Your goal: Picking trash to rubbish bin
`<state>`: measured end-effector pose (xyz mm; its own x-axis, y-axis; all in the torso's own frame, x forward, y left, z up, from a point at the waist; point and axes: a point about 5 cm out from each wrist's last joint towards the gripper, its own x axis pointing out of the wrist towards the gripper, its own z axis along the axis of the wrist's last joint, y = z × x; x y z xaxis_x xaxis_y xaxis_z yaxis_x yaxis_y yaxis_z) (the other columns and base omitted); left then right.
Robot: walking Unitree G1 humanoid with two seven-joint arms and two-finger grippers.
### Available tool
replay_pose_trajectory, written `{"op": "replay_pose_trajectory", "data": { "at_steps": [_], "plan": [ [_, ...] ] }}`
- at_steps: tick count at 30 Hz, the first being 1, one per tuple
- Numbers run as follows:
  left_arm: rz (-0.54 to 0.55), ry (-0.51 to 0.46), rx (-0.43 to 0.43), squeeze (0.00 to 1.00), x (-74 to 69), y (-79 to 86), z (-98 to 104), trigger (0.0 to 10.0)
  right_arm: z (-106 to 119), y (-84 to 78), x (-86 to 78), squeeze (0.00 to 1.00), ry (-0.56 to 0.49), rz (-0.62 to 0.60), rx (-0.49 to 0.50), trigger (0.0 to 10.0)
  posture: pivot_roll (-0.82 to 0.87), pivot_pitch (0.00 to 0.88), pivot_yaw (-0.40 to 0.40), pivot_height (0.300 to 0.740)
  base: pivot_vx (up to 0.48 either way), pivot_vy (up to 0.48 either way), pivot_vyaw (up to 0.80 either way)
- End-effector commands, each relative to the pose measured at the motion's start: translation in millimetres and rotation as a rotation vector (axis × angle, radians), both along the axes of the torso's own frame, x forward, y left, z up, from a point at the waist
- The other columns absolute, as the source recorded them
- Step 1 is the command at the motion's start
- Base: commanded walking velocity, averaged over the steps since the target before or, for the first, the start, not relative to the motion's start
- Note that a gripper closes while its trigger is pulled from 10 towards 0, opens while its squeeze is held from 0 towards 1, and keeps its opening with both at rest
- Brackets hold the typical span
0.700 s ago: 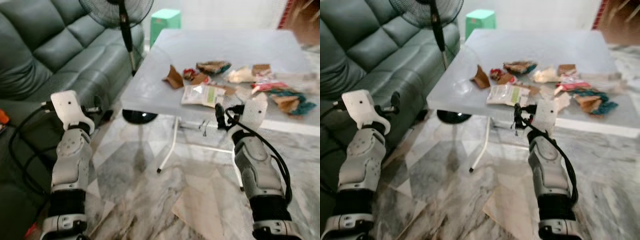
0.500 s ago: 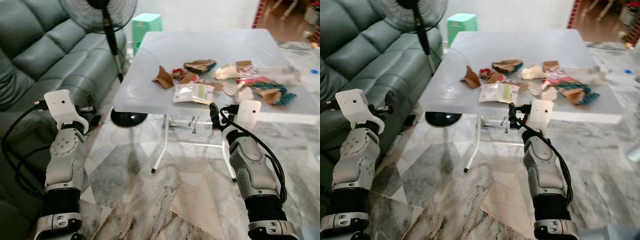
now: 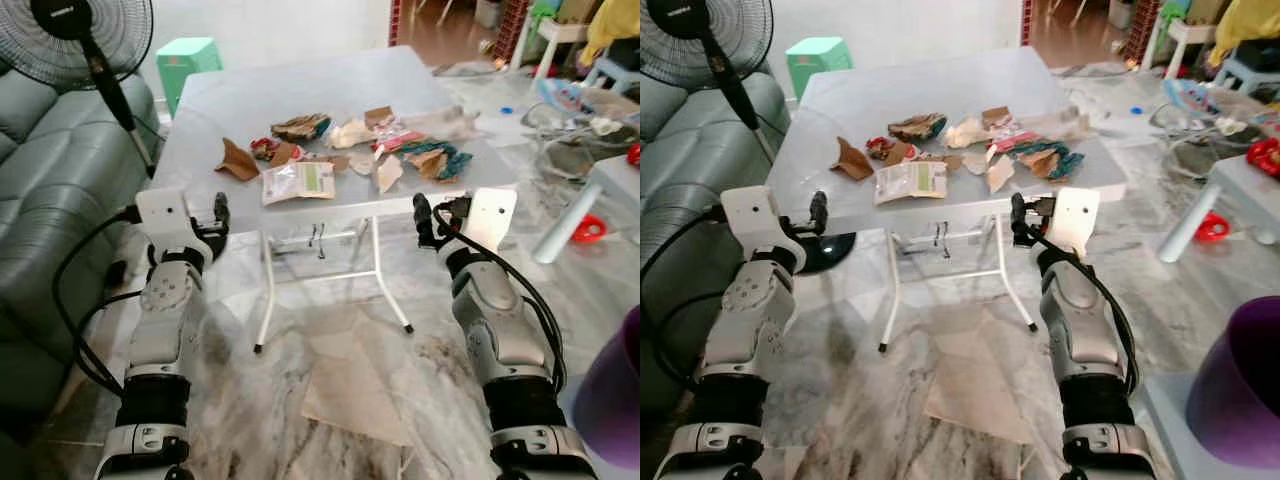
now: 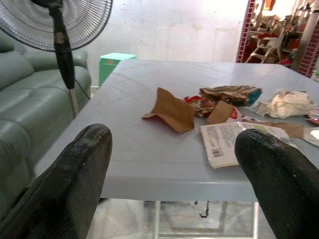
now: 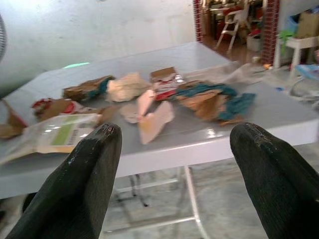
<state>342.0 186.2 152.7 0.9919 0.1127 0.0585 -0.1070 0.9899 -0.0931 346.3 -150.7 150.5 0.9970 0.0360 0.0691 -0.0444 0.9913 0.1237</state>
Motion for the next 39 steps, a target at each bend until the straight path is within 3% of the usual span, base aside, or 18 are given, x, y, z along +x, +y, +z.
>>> {"op": "replay_pose_trajectory", "data": {
  "at_steps": [1, 9, 24, 36, 39],
  "plan": [
    [0.041, -0.009, -0.022, 0.00, -4.4, 7.6, -2.4, 10.0, 10.1, 7.5, 6.3, 0.00, -0.034, 0.027, -0.010, 10.0, -0.04, 0.000, 0.055, 0.740, 0.000, 0.000, 0.00],
    [0.052, -0.075, -0.046, 0.00, -7.3, 4.5, 5.8, 10.0, 18.9, 16.5, 13.9, 0.00, -0.063, 0.057, -0.027, 10.0, -0.03, 0.000, 0.053, 0.740, 0.068, 0.000, 0.00],
    [0.062, -0.062, -0.044, 0.00, -10.6, 9.4, 2.3, 10.0, 11.8, 22.1, 9.9, 0.00, -0.056, 0.071, -0.038, 10.0, -0.03, 0.000, 0.052, 0.740, 0.317, 0.000, 0.00],
    [-0.014, -0.006, 0.008, 0.00, -31.1, -9.7, -20.4, 10.0, 1.6, 22.9, 1.4, 0.00, -0.031, 0.096, -0.068, 10.0, -0.02, 0.003, 0.047, 0.740, 0.290, 0.000, 0.00],
    [-0.012, -0.001, 0.008, 0.00, -30.8, -10.2, -21.2, 10.0, 1.0, 24.9, 0.8, 0.00, -0.026, 0.113, -0.072, 10.0, -0.02, 0.003, 0.046, 0.740, 0.276, 0.000, 0.00]
  ]
}}
